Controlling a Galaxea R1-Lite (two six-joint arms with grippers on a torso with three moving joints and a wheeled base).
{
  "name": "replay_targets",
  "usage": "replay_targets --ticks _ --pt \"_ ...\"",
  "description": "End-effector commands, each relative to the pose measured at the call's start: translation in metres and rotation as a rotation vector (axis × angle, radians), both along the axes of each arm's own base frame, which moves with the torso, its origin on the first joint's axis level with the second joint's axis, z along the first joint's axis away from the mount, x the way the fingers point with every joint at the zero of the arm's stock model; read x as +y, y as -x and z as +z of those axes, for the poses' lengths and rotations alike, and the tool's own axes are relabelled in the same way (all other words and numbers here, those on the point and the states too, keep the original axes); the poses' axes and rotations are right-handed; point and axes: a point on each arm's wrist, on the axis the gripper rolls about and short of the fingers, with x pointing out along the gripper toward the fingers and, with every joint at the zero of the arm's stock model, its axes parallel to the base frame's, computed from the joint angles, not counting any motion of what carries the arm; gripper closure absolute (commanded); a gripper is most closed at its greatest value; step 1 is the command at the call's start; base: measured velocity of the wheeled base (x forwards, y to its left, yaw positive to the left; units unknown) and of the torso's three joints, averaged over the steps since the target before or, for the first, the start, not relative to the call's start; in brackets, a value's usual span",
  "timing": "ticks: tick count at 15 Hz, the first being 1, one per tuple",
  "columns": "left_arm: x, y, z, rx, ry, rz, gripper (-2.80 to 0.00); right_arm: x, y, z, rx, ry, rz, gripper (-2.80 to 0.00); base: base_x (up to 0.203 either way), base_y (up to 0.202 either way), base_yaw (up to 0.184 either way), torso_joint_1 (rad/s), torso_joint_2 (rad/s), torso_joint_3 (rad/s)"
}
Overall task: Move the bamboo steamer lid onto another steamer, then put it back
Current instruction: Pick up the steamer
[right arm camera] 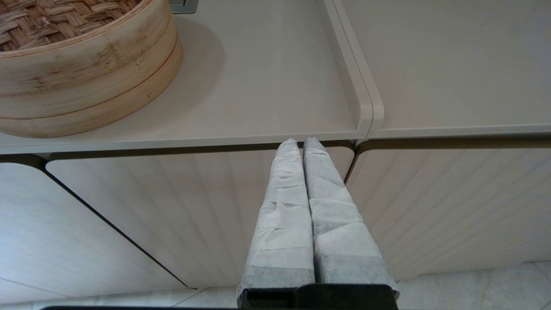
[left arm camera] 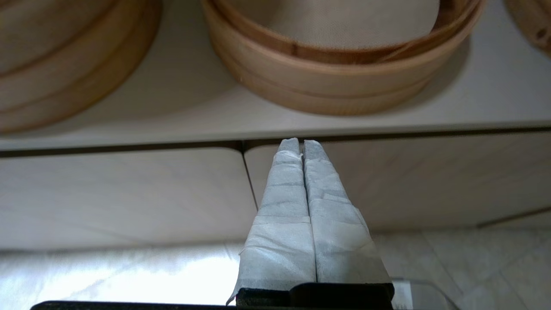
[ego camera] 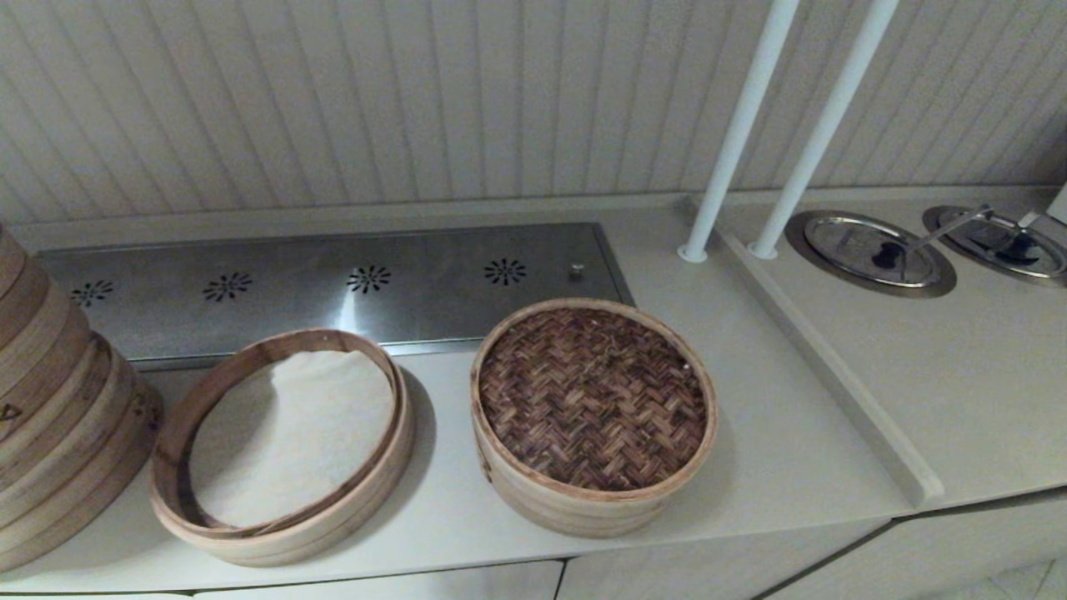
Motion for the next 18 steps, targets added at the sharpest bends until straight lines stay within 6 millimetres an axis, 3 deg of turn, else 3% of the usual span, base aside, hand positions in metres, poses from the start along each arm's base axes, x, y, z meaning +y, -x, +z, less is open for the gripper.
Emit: replay_targets --ticks 1,8,18 --pt "0.0 0.007 -0.003 -0.074 0.001 -0.001 0.0 0.0 0.0 0.0 0.002 0.001 0.001 0.0 0.0 0.0 0.0 0.0 0.0 0.0" --pt "0.0 0.016 -0.006 -0.189 -0.015 -0.004 0.0 0.0 0.0 0.0 0.002 0.001 0.001 0.0 0.0 0.0 0.0 0.0 0.0 0.0" --pt "0.0 0.015 -0.009 -0.201 -0.029 -0.007 0.0 0.0 0.0 0.0 0.002 -0.001 0.001 0.0 0.0 0.0 0.0 0.0 0.0 0.0"
